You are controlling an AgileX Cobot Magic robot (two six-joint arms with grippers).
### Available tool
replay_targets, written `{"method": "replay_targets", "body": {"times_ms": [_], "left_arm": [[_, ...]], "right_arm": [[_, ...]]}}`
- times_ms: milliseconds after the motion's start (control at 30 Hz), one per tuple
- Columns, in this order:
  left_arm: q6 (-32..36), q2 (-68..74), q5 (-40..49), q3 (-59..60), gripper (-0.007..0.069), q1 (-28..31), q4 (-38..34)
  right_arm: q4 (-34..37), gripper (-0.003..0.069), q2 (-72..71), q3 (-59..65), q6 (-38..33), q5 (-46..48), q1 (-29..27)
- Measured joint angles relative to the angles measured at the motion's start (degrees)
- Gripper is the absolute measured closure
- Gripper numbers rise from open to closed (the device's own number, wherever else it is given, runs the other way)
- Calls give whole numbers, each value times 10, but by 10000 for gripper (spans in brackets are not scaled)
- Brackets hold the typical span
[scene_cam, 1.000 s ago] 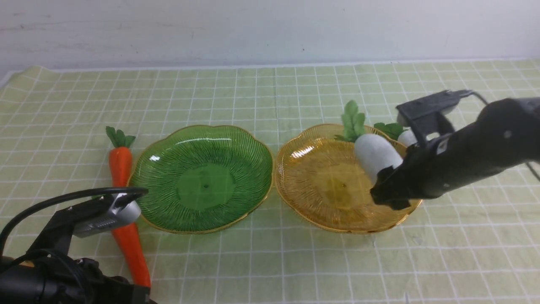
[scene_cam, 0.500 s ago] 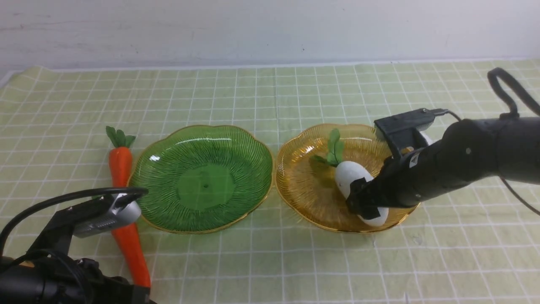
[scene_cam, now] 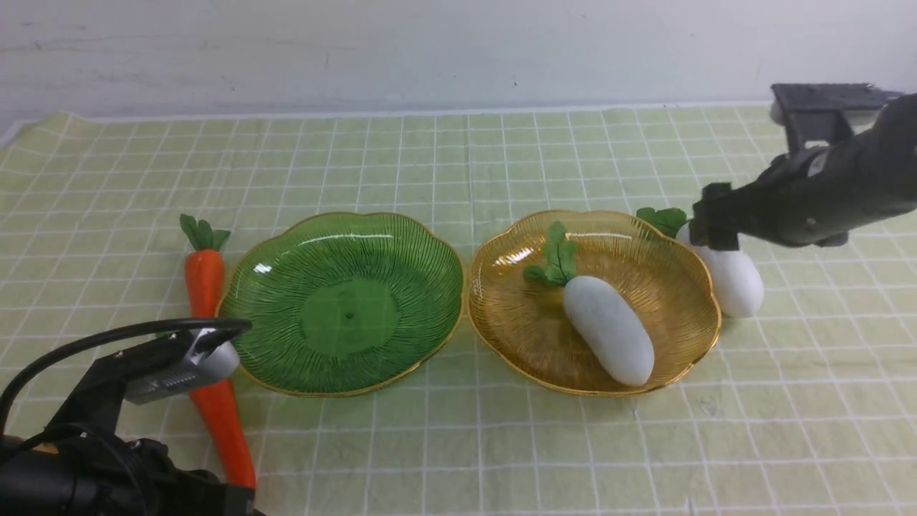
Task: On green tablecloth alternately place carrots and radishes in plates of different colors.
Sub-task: 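Place the white radish on the plate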
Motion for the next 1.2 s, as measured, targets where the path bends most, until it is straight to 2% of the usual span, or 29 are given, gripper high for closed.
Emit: {"method": "replay_targets", "body": {"times_ms": [167, 333, 733, 1200], "left_arm": [[0, 0, 0, 0, 629, 0, 0], [0, 0, -1, 0, 629, 0, 0], [0, 0, -2, 0, 629, 0, -1], [0, 0, -4, 0, 629, 0, -2]], "right_arm": [[2, 64, 18, -1, 11, -37, -25], [53, 70, 31, -1, 21, -60, -27], [87, 71, 93, -11, -37, -143, -23], [87, 71, 191, -94, -49, -97, -6]]}}
